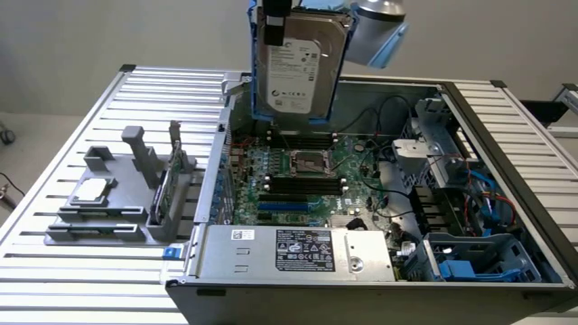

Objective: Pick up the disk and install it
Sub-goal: 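Pick up the disk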

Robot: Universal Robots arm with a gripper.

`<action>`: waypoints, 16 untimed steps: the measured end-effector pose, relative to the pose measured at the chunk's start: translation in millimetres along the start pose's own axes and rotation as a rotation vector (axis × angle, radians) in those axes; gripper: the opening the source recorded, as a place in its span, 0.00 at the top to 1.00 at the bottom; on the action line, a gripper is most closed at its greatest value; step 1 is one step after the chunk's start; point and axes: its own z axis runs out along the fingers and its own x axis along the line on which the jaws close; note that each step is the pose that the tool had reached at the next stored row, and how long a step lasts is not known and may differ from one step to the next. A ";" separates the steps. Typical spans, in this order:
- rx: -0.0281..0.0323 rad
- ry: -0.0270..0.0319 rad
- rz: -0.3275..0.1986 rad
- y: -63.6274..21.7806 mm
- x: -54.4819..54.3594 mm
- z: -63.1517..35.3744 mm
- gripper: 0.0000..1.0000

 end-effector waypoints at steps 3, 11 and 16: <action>0.0011 0.0000 0.000 -8.7 6.7 -0.6 0.68; 0.0044 0.0000 0.000 -30.1 25.6 -2.3 0.68; 0.0064 0.0000 0.000 -43.3 37.8 -3.4 0.68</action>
